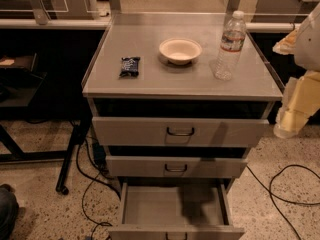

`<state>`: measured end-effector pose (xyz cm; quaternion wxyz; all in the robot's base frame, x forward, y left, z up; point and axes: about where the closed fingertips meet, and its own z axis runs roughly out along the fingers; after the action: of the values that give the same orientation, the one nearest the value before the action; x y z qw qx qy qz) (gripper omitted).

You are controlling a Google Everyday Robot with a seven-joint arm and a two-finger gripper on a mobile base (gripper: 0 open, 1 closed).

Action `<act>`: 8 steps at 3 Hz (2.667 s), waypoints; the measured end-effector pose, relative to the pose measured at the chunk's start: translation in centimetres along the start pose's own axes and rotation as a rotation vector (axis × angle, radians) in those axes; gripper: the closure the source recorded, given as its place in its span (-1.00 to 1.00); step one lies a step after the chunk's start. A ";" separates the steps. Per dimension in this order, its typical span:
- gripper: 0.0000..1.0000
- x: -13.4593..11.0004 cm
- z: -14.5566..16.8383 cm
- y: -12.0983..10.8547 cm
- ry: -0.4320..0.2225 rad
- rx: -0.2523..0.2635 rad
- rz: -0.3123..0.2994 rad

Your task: Close bottom drawer

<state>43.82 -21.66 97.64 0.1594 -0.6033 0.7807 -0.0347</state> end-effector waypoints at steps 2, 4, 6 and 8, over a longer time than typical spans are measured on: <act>-0.69 0.0 0.0 0.0 0.000 0.000 0.000; 0.27 0.0 0.0 0.0 0.000 0.000 0.000; 1.00 0.1 0.3 0.3 -0.001 -0.005 0.002; 1.00 2.1 6.3 5.9 0.006 -0.089 0.035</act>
Offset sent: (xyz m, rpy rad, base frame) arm 0.0000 0.0000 0.0000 0.0000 0.0000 0.0000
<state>39.74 -21.18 89.80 0.1304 -0.5958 0.7925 0.0012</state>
